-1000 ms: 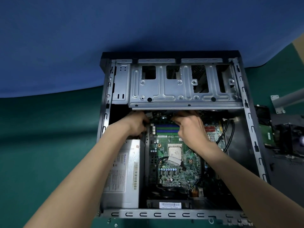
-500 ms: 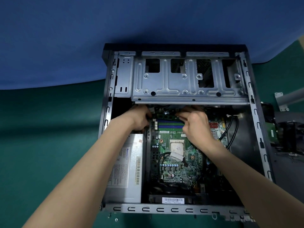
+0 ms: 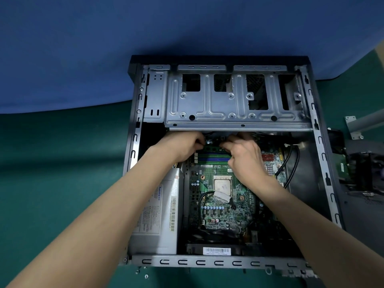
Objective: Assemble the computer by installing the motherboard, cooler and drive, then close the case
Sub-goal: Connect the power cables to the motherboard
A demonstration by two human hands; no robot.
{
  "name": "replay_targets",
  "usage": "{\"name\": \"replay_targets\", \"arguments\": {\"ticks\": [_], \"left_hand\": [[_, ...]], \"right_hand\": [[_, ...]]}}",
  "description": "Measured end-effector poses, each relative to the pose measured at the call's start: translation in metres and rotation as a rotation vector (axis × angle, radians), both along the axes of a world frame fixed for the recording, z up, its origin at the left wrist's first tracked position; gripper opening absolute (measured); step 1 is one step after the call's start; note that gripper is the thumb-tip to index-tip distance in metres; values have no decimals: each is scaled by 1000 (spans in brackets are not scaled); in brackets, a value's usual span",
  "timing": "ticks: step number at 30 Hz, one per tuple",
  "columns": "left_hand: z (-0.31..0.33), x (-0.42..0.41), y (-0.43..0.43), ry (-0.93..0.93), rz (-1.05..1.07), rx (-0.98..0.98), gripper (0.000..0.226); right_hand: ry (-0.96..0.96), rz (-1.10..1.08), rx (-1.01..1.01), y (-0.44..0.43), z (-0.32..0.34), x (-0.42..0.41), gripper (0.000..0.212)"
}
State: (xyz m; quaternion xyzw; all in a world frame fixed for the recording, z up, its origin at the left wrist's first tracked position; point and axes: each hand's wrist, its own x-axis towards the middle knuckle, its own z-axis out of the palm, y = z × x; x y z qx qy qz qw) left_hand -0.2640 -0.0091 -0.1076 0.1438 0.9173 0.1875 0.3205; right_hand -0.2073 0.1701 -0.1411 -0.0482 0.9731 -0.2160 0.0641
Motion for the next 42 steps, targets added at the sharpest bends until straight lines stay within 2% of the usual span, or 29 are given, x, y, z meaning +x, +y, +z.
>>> {"name": "replay_targets", "arguments": {"ticks": [4, 9, 17, 31, 37, 42], "left_hand": [[3, -3, 3, 46, -73, -41, 25], [3, -4, 3, 55, -80, -41, 21], [8, 0, 0, 112, -136, -61, 26], [8, 0, 5, 131, -124, -76, 24], [8, 0, 8, 177, -195, -111, 19], [15, 2, 12, 206, -230, -151, 13]], "right_hand": [[-16, 38, 4, 2, 1, -2, 57], [55, 62, -47, 3, 4, 0, 32], [32, 56, -50, 2, -1, -4, 45], [36, -2, -51, -2, 0, -4, 41], [4, -13, -43, -6, -1, -1, 46], [-24, -21, -52, -7, 0, -2, 41]]}}
